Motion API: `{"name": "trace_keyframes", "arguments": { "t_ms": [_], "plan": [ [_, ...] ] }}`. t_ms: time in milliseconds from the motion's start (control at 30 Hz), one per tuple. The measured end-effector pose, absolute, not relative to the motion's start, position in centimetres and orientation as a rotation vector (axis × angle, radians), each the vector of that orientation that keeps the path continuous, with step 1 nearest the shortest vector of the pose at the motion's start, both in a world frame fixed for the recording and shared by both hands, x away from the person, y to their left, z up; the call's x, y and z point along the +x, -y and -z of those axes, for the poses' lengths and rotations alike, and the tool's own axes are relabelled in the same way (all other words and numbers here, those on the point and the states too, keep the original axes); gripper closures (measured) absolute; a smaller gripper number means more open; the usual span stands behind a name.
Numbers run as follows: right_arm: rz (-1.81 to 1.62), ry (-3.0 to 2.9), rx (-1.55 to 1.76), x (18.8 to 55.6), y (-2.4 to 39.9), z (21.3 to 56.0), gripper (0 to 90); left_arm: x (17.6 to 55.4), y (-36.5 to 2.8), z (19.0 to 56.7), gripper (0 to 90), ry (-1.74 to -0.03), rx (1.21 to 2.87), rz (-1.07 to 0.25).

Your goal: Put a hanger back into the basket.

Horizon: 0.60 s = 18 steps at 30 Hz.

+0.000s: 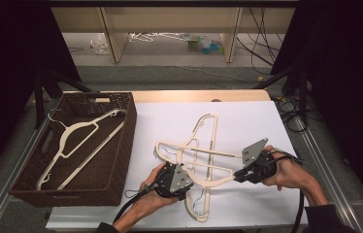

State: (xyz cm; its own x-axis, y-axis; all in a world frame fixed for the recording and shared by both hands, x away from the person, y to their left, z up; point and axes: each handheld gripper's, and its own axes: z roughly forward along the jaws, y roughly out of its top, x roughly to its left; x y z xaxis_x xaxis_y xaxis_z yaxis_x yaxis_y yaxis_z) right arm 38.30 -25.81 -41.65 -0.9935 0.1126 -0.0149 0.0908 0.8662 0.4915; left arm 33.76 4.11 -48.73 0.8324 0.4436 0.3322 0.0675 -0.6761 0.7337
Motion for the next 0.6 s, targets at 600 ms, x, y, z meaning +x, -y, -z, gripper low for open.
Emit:
{"name": "trace_keyframes", "arguments": {
  "t_ms": [600],
  "plan": [
    [-0.843, -3.024, 0.148, 38.4, 26.0, 41.6, 79.8, 33.9, -2.5, 48.8, 53.4, -0.008, 2.266, -0.709]
  ]
}}
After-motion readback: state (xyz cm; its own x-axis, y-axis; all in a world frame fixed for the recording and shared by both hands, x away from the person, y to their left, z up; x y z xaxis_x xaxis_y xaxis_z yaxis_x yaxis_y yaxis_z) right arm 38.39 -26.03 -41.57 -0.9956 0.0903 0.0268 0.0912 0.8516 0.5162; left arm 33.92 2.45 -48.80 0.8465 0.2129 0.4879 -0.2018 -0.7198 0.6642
